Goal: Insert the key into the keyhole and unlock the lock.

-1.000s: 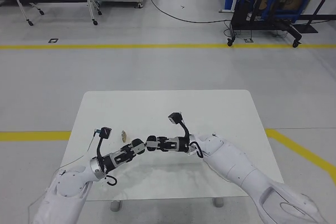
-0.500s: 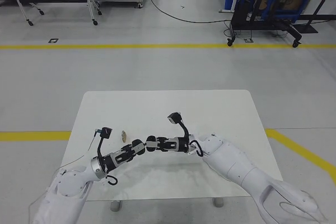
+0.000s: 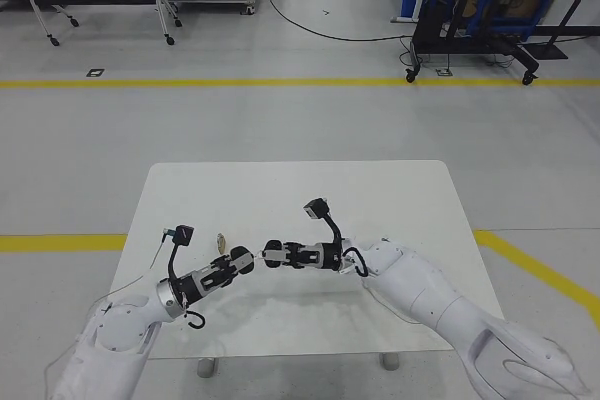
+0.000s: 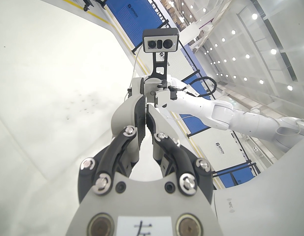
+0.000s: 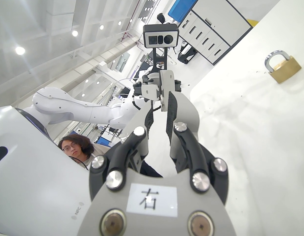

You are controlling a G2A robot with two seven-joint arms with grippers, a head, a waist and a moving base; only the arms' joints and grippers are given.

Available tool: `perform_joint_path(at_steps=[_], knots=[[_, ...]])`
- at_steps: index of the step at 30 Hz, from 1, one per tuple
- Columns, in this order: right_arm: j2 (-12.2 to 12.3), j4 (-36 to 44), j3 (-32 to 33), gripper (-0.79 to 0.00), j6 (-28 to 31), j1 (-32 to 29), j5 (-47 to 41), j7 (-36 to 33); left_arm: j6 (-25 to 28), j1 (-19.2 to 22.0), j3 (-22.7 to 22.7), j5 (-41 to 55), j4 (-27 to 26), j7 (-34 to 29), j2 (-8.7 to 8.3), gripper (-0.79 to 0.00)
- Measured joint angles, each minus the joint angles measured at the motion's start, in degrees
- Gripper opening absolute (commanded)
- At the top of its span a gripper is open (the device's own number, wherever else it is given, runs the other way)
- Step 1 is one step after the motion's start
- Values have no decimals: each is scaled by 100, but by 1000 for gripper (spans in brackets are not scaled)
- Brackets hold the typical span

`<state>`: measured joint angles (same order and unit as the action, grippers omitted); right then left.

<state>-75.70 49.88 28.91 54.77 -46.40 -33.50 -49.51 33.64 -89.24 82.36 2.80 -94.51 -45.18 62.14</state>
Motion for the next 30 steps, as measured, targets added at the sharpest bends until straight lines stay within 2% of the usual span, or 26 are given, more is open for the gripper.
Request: perform_joint_path(at_steps=[3, 8, 13, 14, 15, 19, 23, 27, 30], knots=[[4, 44, -60, -674, -51, 17, -56, -51, 6, -7, -17, -29, -9, 4, -10, -785], [-3, 58, -152, -785, -108, 53, -150, -108, 6, -9, -53, -48, -20, -2, -26, -785], [-6, 35, -222, -785, -130, 81, -197, -130, -13, 9, -93, -98, -17, -37, -43, -785], [-4, 41, -242, -785, -132, 85, -194, -132, -27, 19, -93, -115, -15, -51, -49, -148], [-2, 44, -256, -785, -131, 88, -186, -131, -48, 27, -85, -141, -13, -49, -54, 0], [26, 13, -277, -785, -24, 96, -137, -25, -18, 54, 26, -404, -58, 102, -78, 0], [114, -53, -215, -785, 236, 76, -60, 235, 64, 22, 385, -863, -93, 390, -131, 0], [261, -111, 7, -785, 328, 6, -116, 329, -89, -154, 910, -2418, -311, 1140, -183, 0], [273, -109, 37, -785, 323, -5, -130, 322, -401, -341, 1008, -3698, -491, 1670, -192, 0]])
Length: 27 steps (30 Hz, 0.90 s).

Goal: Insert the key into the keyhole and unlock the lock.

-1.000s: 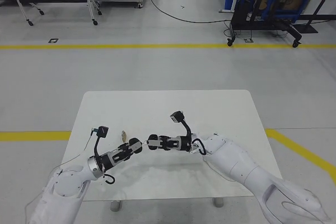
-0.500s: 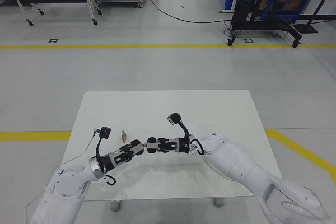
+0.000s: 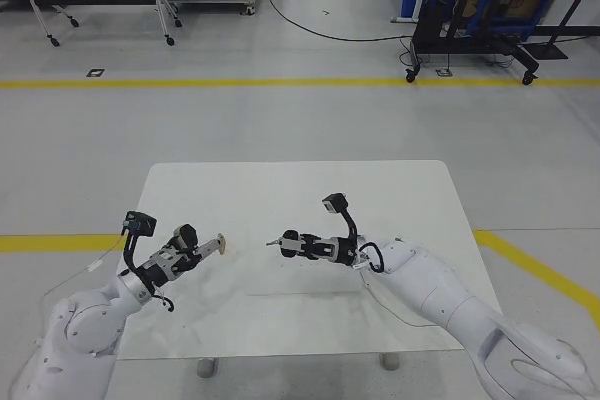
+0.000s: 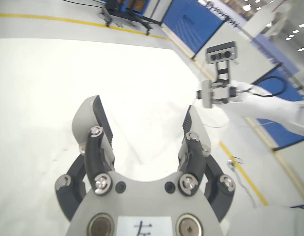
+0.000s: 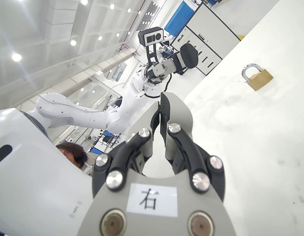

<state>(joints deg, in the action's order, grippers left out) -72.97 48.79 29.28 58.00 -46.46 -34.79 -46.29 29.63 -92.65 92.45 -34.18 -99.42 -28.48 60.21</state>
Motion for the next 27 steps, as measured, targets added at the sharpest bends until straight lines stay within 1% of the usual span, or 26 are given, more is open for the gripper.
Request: perform_joint_path(at_steps=[3, 6, 7, 8, 9, 11, 12, 15, 17, 20, 22, 23, 24, 25, 27], knots=[[-2, 0, -6, -785, 0, 2, 3, 0, -354, -89, -223, -1123, -106, 229, 10, 0], [-2, 0, -6, -785, 0, 2, 3, 0, -853, 13, -609, -2099, -100, 358, 45, -6], [-2, 0, -6, -785, 0, 2, 3, 0, -1025, 69, -737, -2340, -67, 414, 62, -86], [-2, 0, -6, -785, 0, 2, 3, 0, -1259, 164, -902, -2563, 12, 472, 89, -126], [-2, 0, -6, -785, 0, 2, 3, 0, -1429, 253, -1019, -2654, 95, 477, 111, -209], [-2, 0, -6, -785, 0, 2, 3, 0, -1772, 499, -1262, -2712, 334, 386, 161, -323], [-2, 0, -6, -785, 0, 2, 3, 0, -1885, 600, -1354, -2751, 429, 344, 179, -397], [-2, 0, -6, -785, 0, 2, 3, 0, -2092, 810, -1582, -2824, 647, 353, 226, -437], [-2, 0, -6, -785, 0, 2, 3, 0, -2165, 890, -1683, -2897, 753, 450, 249, -511], [-2, 0, -6, -785, 0, 2, 3, 0, -2281, 1025, -1834, -2945, 946, 591, 292, -579], [-2, 0, -6, -785, 0, 2, 3, 0, -2352, 1130, -1940, -2949, 1083, 659, 323, -603], [-2, 0, -6, -785, 0, 2, 3, 0, -2382, 1199, -2011, -2953, 1170, 690, 343, -640], [-2, 0, -6, -785, 0, 2, 3, 0, -2393, 1245, -2059, -2954, 1230, 692, 356, -696], [-2, 0, -6, -785, 0, 2, 3, 0, -2397, 1286, -2098, -2947, 1282, 675, 367, -785], [-2, 0, -6, -785, 0, 2, 3, 0, -2414, 1347, -2137, -2894, 1361, 626, 385, -785]])
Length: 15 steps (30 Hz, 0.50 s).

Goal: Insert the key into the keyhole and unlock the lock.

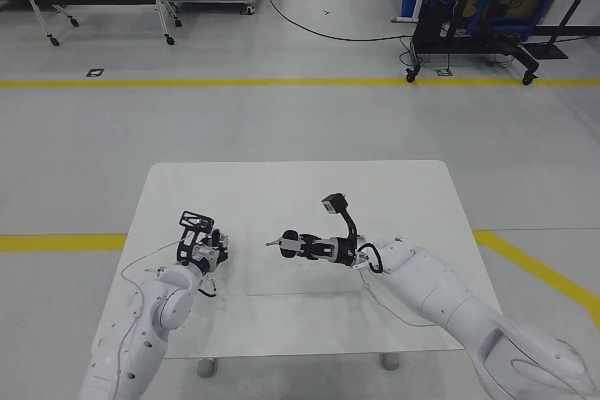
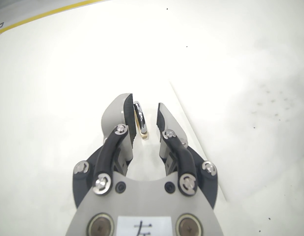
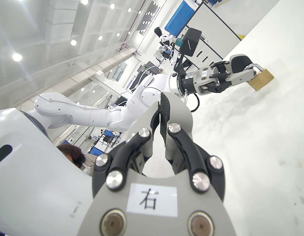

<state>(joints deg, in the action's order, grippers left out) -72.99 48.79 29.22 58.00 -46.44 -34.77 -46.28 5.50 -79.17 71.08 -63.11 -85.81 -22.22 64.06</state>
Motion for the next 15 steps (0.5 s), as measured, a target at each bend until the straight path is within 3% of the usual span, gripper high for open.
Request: perform_joint_path(at_steps=[10, 15], knots=[[0, 0, 0, -785, 0, 0, 0, 0, -113, -10, 150, -207, -56, -187, -13, -785], [0, 0, 0, -785, 0, 0, 0, 0, 230, -44, 305, 193, -126, -400, -25, -785]])
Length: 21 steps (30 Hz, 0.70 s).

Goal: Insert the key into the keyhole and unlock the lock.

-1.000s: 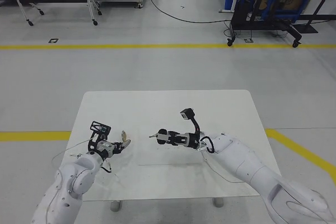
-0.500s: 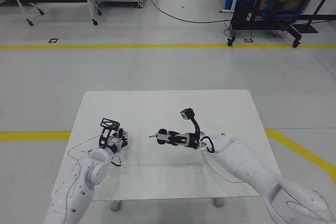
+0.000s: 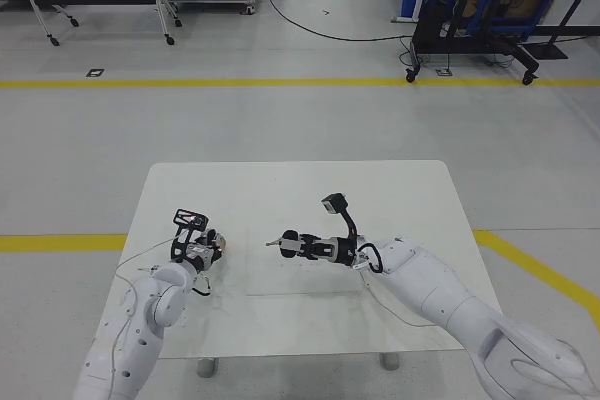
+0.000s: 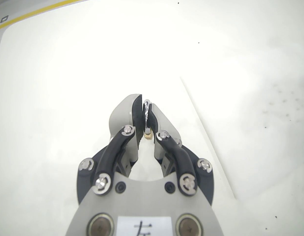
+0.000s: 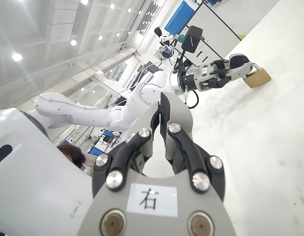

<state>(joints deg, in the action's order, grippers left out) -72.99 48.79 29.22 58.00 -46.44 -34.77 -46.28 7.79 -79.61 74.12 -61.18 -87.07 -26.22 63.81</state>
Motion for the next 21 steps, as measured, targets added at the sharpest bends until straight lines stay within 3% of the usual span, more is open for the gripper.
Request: perform_joint_path(at_steps=[4, 8, 11, 15, 21], knots=[[0, 0, 0, -785, 0, 0, 0, 0, 790, -65, 313, 1065, -116, -380, -36, -785], [0, 0, 0, -785, 0, 0, 0, 0, 1977, -150, 762, 2372, -133, -972, -130, -785], [0, 0, 0, -785, 0, 0, 0, 0, 2481, -177, 1042, 2658, -163, -1107, -200, -785], [0, 0, 0, -785, 0, 0, 0, 0, 2267, -276, 1051, 1453, -351, -513, -229, -785], [0, 0, 0, -785, 0, 0, 0, 0, 1388, -374, 466, -134, -366, 417, -142, -785]])
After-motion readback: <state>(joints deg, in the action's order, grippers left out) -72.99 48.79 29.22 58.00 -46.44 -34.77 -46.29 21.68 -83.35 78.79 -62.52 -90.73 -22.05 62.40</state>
